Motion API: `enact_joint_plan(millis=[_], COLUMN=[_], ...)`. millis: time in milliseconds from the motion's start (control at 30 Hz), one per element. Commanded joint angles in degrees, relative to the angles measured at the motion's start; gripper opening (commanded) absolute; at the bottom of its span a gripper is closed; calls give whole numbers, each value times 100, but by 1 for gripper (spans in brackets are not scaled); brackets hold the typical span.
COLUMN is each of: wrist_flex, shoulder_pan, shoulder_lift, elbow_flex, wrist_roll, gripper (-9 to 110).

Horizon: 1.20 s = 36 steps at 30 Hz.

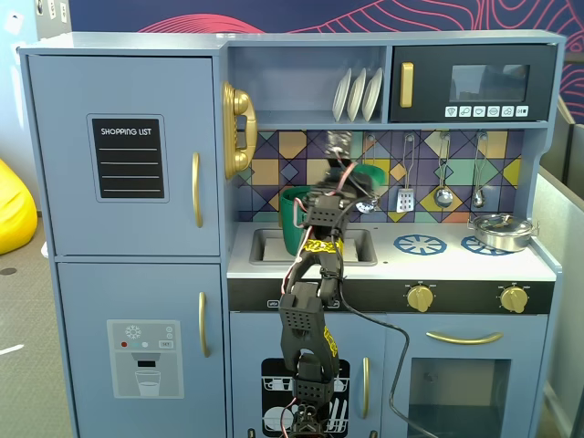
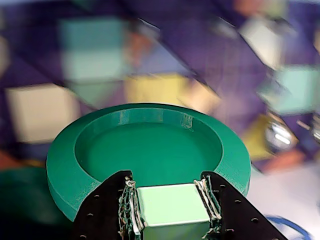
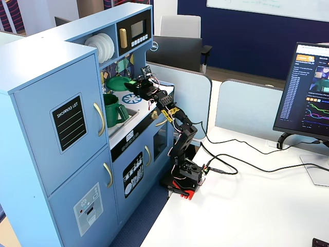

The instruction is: Pick up the lid from the counter and put it on the green recipient

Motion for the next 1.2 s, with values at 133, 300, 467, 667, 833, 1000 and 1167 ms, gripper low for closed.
enact_joint_plan(millis=[133,300,467,667,833,1000,1167], wrist_flex=[343,316,229,105,-44,-70,-97], shoulder_pan=[-853,-1011,-1107,-1195,-1239,-1230,-1248], shoulder_lift=[448,396,237,70,-105,-167,-88], elbow_flex=[-633,-439,-352,-220,-176,-79,167], wrist_roll=[-264,-255,-264,-202,-220,-158,-149], gripper=[0,0,0,0,0,0,0])
